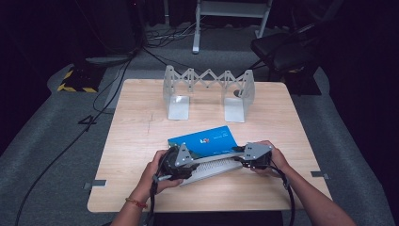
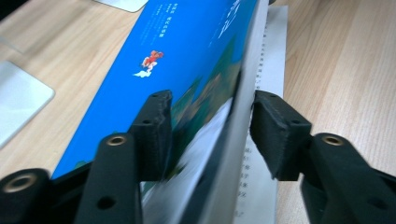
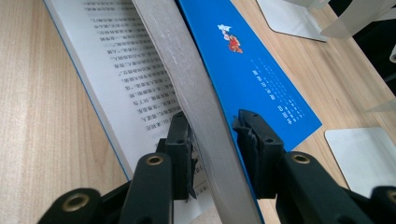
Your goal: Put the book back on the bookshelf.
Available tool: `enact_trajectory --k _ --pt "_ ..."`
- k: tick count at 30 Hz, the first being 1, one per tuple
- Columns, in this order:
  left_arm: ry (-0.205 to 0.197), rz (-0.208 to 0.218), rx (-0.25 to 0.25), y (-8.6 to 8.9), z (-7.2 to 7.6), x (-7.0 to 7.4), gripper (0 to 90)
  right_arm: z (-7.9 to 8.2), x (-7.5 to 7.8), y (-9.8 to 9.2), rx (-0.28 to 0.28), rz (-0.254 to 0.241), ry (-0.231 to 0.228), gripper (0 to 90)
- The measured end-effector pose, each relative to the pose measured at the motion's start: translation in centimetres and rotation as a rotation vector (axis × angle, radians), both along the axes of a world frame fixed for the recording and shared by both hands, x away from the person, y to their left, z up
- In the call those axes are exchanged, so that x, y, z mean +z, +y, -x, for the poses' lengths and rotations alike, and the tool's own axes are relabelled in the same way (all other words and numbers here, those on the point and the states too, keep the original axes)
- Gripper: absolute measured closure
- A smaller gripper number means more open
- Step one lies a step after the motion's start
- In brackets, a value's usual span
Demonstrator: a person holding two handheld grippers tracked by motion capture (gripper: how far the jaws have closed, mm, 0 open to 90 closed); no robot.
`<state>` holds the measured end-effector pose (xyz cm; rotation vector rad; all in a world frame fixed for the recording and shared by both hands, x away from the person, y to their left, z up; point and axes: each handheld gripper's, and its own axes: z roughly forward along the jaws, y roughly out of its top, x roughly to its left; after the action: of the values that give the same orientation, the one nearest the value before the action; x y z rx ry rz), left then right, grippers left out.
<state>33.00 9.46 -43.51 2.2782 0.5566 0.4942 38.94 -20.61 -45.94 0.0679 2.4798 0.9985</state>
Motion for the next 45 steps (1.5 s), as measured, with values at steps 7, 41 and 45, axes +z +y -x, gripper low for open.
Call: enact_trajectory --k 7,41,45 --pt "-0.046 -0.016 0.043 -2.1 0.7 0.6 39.0 0.5 0.2 0.8 -0.010 0.036 -0.022 67.8" --pt "-0.054 -0.125 0.062 -2.0 -0.9 -1.9 64.6 -1.2 -0.6 0.6 -0.004 -0.094 0.057 53.6" --pt "-0.042 -0.090 0.048 -1.4 -1.1 -1.8 64.9 -1.4 -0.7 0.2 0.033 -0.114 0.043 61.3"
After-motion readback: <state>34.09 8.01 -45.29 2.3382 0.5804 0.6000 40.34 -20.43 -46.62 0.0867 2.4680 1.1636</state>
